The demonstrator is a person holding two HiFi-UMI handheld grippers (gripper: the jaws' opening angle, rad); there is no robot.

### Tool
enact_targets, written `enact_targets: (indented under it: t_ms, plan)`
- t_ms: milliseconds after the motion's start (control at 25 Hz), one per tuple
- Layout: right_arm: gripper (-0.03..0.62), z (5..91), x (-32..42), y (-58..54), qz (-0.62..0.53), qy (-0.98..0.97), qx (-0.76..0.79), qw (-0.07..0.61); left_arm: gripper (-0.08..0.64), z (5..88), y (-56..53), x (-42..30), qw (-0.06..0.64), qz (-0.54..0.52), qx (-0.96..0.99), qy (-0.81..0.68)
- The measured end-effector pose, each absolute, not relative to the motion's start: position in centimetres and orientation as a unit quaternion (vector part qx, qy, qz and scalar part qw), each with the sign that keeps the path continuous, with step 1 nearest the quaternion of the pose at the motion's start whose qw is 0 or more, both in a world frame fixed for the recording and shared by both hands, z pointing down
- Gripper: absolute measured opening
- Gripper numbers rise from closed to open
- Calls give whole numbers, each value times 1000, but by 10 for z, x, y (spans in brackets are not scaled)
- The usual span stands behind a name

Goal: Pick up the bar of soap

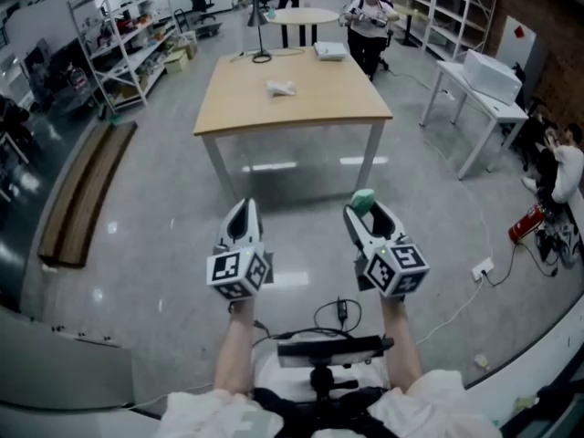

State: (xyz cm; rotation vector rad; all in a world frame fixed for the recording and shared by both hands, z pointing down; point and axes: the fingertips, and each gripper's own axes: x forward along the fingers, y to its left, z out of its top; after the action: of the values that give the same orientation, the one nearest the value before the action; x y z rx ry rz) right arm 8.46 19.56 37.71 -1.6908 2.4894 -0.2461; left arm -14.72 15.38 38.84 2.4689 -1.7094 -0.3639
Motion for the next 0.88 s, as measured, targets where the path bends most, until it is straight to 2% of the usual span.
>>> enact_targets:
  t_ms: [480,880]
  plan:
    - [259,394,136,331,-109,829,-545,61,0,399,297,-75,82,-113,812,-567]
    - [259,398,154,422,-123,840,-524,65,0,412,398,-56,75,-83,796,-594]
